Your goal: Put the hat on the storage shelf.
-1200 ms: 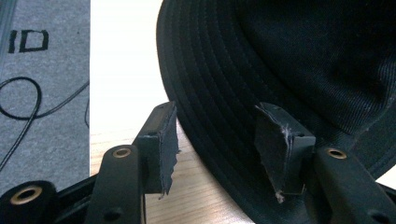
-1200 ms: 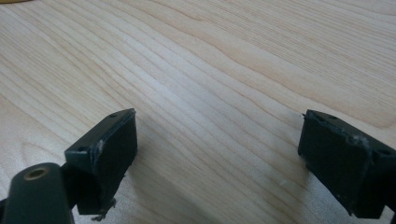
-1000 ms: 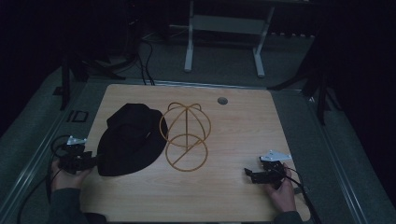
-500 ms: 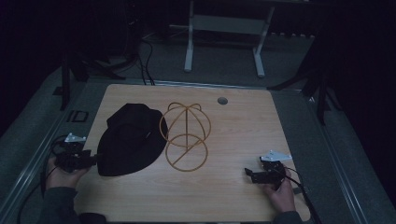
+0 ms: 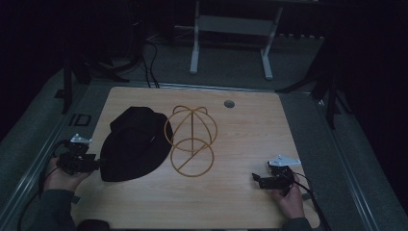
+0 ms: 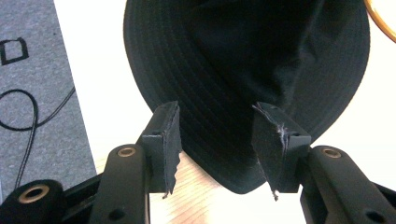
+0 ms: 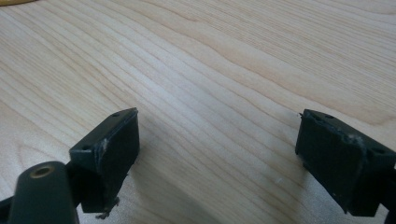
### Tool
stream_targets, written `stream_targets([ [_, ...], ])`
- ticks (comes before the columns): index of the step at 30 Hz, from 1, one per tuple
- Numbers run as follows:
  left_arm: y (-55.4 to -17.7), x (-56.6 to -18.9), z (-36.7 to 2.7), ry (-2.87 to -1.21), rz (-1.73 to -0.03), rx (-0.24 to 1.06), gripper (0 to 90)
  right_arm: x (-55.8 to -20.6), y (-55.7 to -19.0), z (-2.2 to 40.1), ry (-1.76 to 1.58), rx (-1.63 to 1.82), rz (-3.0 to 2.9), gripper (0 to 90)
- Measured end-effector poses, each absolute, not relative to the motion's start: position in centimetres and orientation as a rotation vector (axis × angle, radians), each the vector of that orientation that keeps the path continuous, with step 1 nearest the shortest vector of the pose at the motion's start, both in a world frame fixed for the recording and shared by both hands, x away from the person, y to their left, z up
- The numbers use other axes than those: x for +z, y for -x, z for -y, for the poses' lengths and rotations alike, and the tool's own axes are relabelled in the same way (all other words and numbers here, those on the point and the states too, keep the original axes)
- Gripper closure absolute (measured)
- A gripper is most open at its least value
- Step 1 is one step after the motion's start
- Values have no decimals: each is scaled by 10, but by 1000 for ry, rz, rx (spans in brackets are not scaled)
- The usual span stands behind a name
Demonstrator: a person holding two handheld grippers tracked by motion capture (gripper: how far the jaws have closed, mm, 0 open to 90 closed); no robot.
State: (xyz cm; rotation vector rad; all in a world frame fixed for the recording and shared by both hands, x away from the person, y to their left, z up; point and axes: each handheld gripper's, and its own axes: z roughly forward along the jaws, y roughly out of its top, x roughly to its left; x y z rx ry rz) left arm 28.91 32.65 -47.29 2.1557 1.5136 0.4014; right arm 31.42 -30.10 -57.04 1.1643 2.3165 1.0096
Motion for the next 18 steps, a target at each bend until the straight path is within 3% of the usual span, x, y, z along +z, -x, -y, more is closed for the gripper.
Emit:
stream_targets([
  [18, -297, -462, -319, -2289, -1473, 337, 500, -570, -314, 301, -1164, 1010, -2316, 134],
])
